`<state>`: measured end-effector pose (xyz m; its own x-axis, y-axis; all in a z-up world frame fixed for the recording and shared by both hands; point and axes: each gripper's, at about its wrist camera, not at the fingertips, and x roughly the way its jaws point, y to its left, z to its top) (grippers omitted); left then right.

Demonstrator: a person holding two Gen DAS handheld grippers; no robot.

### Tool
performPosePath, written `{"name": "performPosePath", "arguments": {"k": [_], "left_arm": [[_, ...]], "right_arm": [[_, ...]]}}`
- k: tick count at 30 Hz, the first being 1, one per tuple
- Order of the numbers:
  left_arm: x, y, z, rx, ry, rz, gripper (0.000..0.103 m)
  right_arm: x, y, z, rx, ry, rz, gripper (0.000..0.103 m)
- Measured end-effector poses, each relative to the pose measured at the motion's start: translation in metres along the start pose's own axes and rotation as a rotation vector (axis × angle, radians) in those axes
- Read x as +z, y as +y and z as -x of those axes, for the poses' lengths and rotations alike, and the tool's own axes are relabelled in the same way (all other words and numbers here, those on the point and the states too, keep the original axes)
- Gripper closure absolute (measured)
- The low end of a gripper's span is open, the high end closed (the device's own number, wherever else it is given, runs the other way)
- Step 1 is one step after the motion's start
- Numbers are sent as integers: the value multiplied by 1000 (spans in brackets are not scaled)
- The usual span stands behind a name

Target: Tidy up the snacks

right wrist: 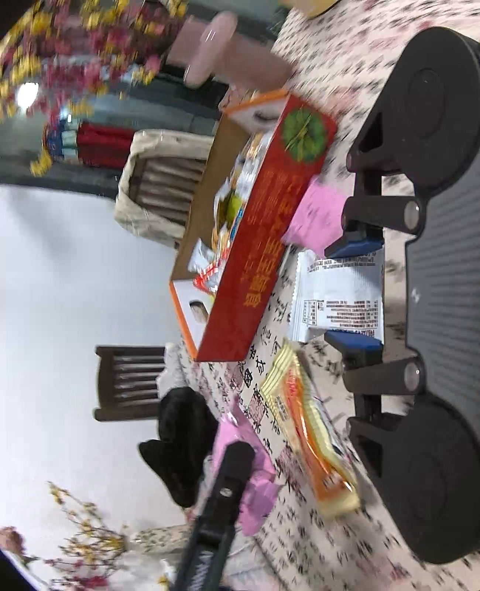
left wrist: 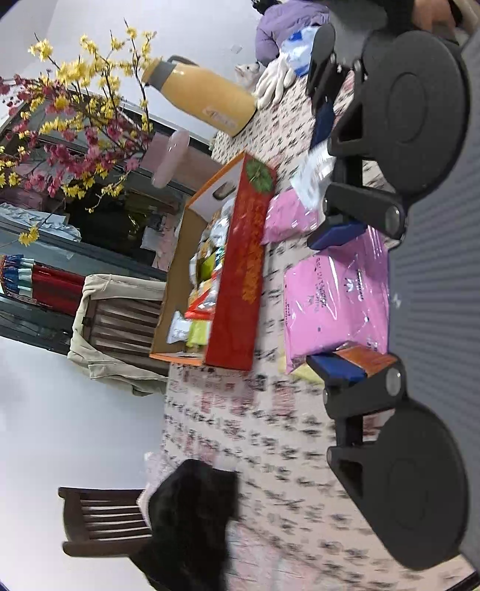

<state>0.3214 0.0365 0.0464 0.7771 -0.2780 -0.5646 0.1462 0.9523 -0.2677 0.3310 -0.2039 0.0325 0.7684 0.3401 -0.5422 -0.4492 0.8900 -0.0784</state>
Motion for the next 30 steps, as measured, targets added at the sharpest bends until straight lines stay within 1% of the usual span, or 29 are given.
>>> {"name": "performPosePath", "arguments": {"k": [3,4,5,8,9,10,13,14,15,17,18,19,20,23,24,25,27,30], "left_arm": [[-23,-6,16,-13,10,28,41],[-31,-8,22,-10,10,30,45],[-39,-10,27,-4,8,30,57],[-57,-17,38,-21,32,22,59],[-61,-19,41,-27,33,14,64],[-65,-21,43,-21,38,10,66],[-73,-25,47,-11,50,-1,66],[-76,-28,48,6,49,-14,62],[-79,-32,49,34,39,-39,49],[-86,-40,52,106,15,-97,30],[-90,-44,53,131,4,-131,26],[-93,-46,53,134,4,-160,23],[-97,-46,50,122,18,-179,17],[-107,-43,34,140,99,-169,17],[-110,-42,31,143,105,-168,18],[-112,-42,30,152,99,-173,19],[-114,-42,29,166,78,-186,25],[-111,-36,28,168,59,-163,26]], "right_arm": [[-17,-10,40,-15,-17,-67,62],[-24,-14,53,-24,-23,-95,62],[-29,-17,63,-30,-25,-114,62],[-54,-21,93,-57,-28,-173,62],[-62,-21,99,-60,-22,-192,62],[-72,-20,105,-57,-12,-209,62],[-91,-16,112,-65,22,-218,62],[-96,-14,115,-71,27,-214,62],[-100,-12,119,-76,26,-212,62],[-104,-11,126,-76,19,-215,62],[-105,-12,129,-76,13,-217,62],[-106,-12,132,-78,7,-218,62],[-105,-13,132,-79,4,-218,62],[-105,-13,134,-77,-3,-219,62],[-104,-12,134,-75,-3,-216,62],[-104,-12,133,-71,-3,-214,62],[-104,-10,132,-66,0,-211,62],[-104,-10,130,-69,7,-209,62]]}}
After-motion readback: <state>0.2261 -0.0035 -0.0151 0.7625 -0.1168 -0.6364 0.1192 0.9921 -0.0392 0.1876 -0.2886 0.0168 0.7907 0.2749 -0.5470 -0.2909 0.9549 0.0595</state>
